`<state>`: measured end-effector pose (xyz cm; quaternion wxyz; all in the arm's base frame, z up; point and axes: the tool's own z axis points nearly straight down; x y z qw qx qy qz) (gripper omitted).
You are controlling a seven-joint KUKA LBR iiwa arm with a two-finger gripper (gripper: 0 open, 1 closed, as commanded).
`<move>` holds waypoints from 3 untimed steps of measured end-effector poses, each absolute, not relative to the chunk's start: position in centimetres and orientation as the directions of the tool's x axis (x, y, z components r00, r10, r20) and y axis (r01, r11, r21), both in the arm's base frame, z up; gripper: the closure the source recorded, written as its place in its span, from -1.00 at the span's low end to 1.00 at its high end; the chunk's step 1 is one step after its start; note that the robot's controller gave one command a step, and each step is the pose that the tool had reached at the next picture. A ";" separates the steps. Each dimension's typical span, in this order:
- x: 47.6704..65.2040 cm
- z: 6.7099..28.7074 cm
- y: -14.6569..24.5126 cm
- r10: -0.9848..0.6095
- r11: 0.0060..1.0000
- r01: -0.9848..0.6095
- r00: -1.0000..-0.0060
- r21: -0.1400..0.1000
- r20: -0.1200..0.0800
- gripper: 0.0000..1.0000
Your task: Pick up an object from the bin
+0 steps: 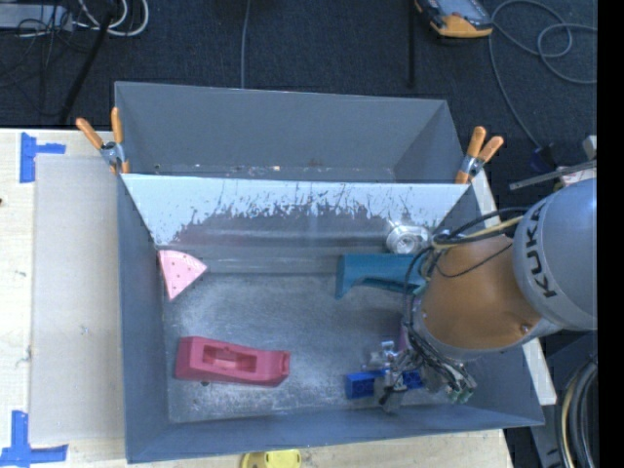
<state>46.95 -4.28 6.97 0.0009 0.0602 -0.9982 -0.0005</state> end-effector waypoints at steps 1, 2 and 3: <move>46.9 7.0 -4.3 -0.120 0.993 -0.120 -0.993 0.001 0.002 1.00; 46.9 7.2 -4.3 -0.120 0.993 -0.120 -0.993 0.001 0.003 1.00; 46.7 8.2 -4.2 -0.121 0.993 -0.121 -0.993 0.003 0.010 1.00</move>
Offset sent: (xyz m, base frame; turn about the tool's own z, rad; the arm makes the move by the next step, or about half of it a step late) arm -0.0001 0.0001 0.0185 0.0000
